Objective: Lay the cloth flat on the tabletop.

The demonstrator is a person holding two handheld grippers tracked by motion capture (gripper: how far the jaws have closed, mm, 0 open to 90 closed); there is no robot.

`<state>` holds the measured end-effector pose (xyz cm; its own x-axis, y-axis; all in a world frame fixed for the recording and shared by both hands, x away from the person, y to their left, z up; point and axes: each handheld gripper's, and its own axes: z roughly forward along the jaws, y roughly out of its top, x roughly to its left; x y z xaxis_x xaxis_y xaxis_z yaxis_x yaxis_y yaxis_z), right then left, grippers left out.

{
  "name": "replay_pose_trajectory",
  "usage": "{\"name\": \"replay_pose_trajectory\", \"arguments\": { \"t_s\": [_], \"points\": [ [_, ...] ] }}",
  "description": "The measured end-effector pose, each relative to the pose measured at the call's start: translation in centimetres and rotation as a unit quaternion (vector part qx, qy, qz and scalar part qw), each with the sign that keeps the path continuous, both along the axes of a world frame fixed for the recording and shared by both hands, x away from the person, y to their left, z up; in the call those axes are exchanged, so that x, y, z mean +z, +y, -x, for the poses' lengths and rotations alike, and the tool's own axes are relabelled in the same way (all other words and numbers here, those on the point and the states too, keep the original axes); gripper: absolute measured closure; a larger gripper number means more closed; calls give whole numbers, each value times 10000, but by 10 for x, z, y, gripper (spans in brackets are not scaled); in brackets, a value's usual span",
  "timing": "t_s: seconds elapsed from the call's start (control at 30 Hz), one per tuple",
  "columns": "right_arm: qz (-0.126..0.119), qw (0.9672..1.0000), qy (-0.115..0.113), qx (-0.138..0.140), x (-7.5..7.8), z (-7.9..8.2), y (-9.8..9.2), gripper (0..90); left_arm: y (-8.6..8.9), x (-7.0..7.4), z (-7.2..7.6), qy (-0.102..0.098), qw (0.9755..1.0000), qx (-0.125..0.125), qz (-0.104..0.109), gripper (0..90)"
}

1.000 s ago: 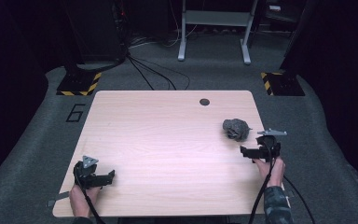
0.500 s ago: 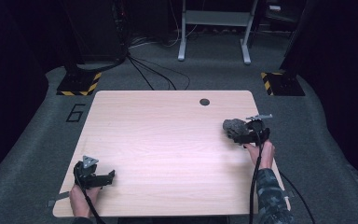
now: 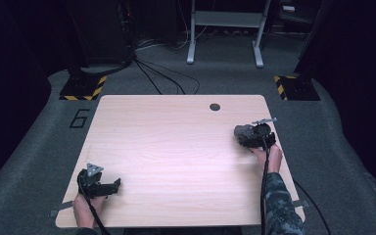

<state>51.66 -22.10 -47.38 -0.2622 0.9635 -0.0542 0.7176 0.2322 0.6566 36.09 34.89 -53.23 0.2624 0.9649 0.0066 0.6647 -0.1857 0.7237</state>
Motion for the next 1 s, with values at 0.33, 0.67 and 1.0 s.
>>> {"name": "replay_pose_trajectory", "arguments": {
  "t_s": [0.33,0.67,1.0],
  "points": [
    [-48,10000,-61,38,-3,-1,1,618,0,1,0,30,10000,-8,-11,5],
    [-204,9991,-311,178,12,11,-1,706,0,0,0,-5,10000,0,2,5],
    [-347,9967,-582,440,33,33,2,705,0,0,0,-5,10000,-2,1,6]
  ]
}}
